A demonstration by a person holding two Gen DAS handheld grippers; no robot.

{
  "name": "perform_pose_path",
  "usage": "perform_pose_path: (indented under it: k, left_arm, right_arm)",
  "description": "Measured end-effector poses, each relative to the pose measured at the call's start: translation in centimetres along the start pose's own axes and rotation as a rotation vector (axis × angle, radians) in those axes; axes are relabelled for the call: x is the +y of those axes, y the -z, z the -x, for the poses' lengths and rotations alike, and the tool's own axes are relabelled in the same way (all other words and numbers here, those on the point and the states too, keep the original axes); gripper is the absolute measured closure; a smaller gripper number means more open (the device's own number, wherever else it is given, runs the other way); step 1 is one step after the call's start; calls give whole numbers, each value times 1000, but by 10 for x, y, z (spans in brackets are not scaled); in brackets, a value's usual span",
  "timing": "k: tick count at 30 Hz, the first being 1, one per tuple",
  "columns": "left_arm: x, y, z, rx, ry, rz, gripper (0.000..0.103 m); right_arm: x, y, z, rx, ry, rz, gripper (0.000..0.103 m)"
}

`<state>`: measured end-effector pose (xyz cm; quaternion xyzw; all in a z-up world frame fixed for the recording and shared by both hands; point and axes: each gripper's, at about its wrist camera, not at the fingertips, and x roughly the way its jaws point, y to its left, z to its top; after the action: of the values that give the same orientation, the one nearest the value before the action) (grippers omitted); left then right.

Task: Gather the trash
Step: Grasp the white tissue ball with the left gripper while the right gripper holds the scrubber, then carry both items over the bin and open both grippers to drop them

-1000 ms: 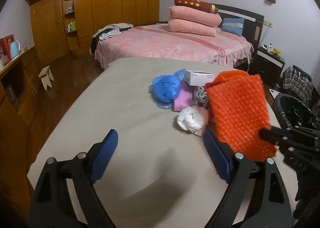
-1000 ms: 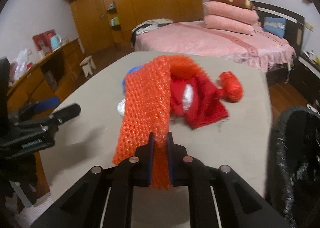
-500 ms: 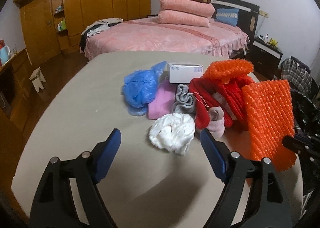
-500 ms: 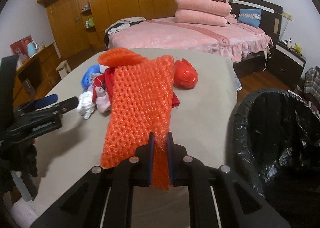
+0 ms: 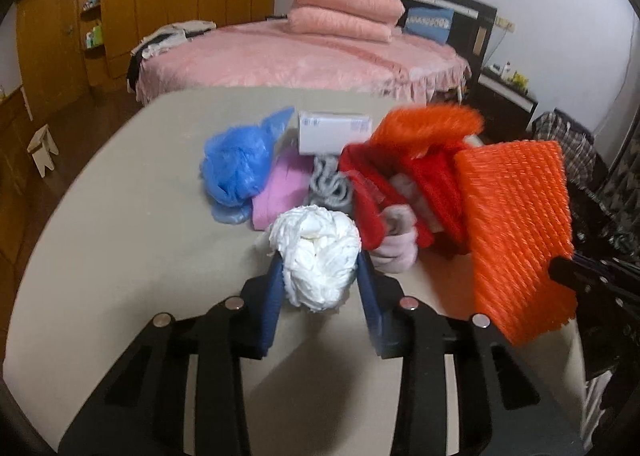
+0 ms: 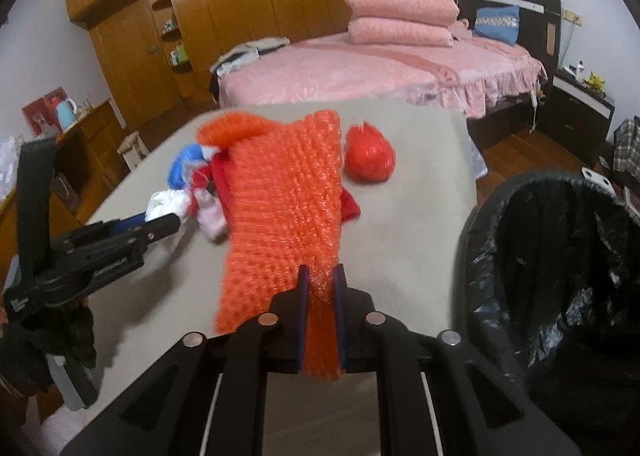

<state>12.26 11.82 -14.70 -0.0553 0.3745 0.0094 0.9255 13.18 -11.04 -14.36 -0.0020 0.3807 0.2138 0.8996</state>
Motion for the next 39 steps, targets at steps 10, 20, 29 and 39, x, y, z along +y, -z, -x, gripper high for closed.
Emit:
perform_pose_path:
  k: [10, 20, 29, 39]
  left_arm:
    - [-52, -16, 62, -100, 94, -50, 68]
    - [-167, -33, 49, -103, 312, -223, 68]
    - [-284, -30, 18, -50, 490, -330, 68]
    - [-324, -22, -7, 9, 566, -354, 44]
  right_arm:
    - [-23, -16, 57, -110, 20, -39, 91]
    - [-116, -1, 108, -150, 232, -165, 91]
    - [-190, 35, 145, -153, 410, -277, 91]
    - [-221, 59, 156, -131, 485, -336, 80]
